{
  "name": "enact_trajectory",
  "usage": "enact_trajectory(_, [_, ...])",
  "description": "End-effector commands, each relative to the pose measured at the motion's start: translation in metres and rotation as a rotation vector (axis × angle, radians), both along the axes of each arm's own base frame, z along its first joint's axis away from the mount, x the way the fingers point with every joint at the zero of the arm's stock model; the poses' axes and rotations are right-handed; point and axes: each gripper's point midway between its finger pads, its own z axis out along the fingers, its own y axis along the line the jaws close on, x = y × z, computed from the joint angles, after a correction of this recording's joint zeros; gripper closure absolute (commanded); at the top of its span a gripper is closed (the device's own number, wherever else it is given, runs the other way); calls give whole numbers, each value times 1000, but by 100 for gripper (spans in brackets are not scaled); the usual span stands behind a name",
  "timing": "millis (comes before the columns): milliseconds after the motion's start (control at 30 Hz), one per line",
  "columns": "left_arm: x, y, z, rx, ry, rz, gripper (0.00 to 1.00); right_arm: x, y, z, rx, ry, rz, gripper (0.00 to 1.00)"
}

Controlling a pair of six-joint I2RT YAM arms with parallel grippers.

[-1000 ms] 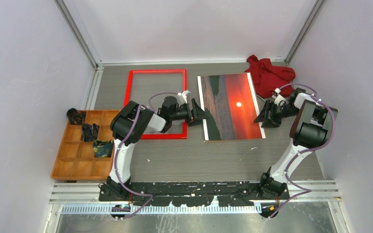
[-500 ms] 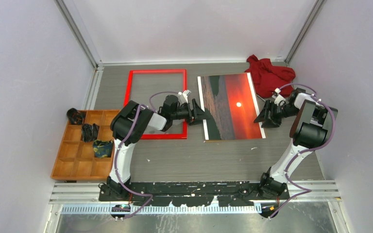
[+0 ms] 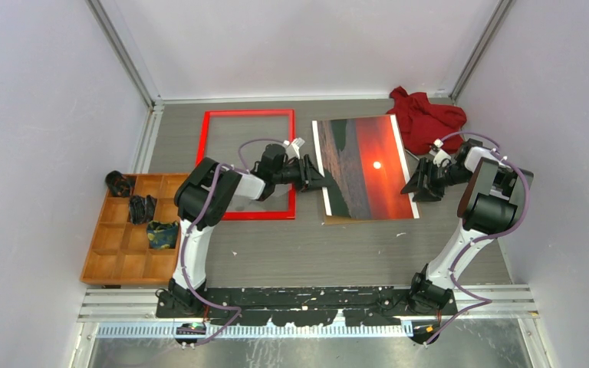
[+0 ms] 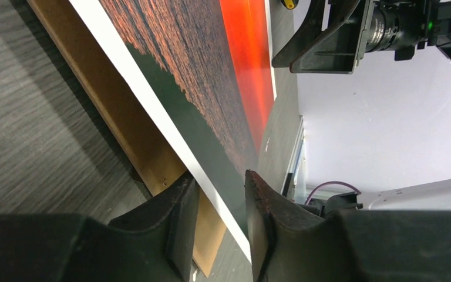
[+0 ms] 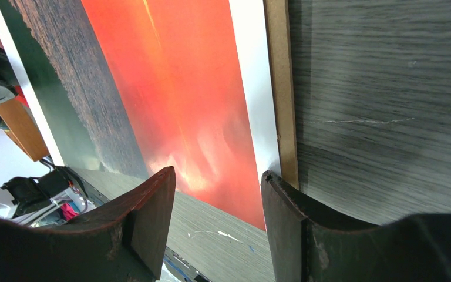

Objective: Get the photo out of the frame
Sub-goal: Move the photo to the photo frame.

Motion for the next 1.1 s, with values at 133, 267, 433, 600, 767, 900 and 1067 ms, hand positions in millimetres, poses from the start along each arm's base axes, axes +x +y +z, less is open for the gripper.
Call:
enact_trajectory(133, [9,-5,17,2,-63,-20,81,1,0,3,-4,-9,16,39])
enact_trajectory(267, [8,-4,17,23,-66,-29,100,1,-1,6,-7,-20,20,38])
enact_trajectory(433, [8,-1,30,47,-105,-34,100,3,-1,12,-15,-40,22,35])
enact_trajectory(600, [5,5,48,80,-162,-46,100,6,-3,24,-34,-81,22,23])
enact_trajectory(767, [1,11,65,107,-225,-63,100,9,-5,36,-70,-135,21,9])
enact_trajectory(900, [0,15,74,114,-250,-67,100,9,-7,37,-85,-147,17,0])
enact_trajectory(1067, [-1,26,80,136,-283,-71,100,9,-8,39,-92,-154,15,0])
